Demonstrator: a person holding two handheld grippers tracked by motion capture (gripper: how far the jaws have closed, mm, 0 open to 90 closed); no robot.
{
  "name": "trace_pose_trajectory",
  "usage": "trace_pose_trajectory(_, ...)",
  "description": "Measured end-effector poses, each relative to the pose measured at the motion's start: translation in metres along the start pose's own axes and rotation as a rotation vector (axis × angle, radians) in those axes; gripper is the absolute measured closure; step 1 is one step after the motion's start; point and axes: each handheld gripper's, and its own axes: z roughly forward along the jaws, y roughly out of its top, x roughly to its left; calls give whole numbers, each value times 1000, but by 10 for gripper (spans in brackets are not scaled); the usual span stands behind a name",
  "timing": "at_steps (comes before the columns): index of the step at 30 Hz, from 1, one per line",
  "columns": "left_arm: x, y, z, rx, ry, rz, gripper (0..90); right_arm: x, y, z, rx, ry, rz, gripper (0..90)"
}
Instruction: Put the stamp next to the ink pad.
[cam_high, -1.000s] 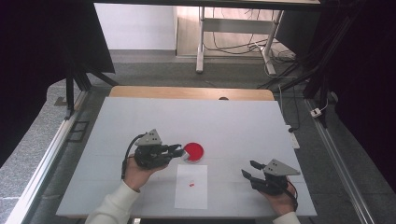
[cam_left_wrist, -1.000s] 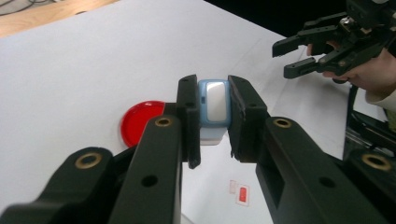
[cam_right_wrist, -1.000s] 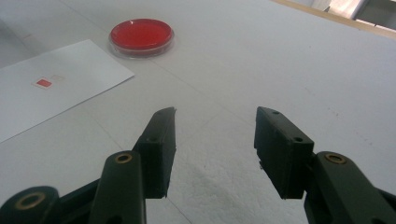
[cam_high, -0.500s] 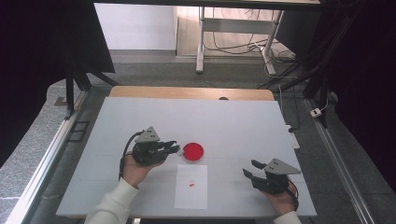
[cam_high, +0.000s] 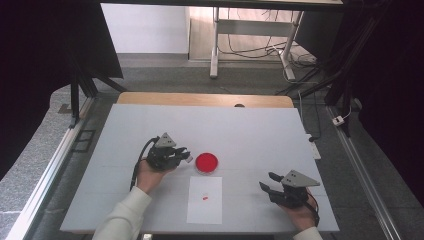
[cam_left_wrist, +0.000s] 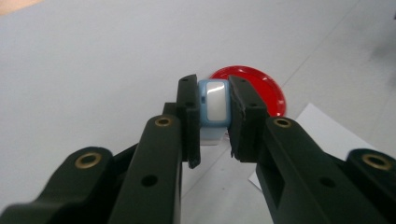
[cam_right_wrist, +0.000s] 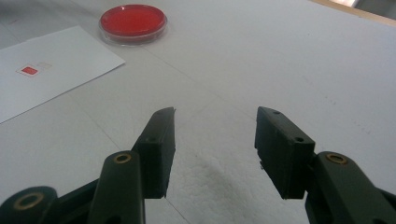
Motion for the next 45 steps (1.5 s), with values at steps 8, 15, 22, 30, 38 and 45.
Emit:
trace_pose_trajectory(8,3,0,13,24,32,15,753,-1,-3,-2,8,-8,11,470)
trace_pose_trajectory(15,8,-2,20,58,57,6,752,-1,-5,-4,16,-22,16,467)
trace_pose_trajectory(22,10,-3,26,78,66,12,751,-1,-6,-2,27,-30,19,448)
trace_pose_trajectory(30,8,-3,27,60,76,12,694,-1,-6,-3,24,-31,24,446)
trace_pose_trajectory(38,9,-3,23,22,70,-7,548,-1,-6,-3,23,-36,24,444)
trace_pose_trajectory(45,6,-4,0,-24,34,-16,358,-4,-7,-4,14,-23,21,442)
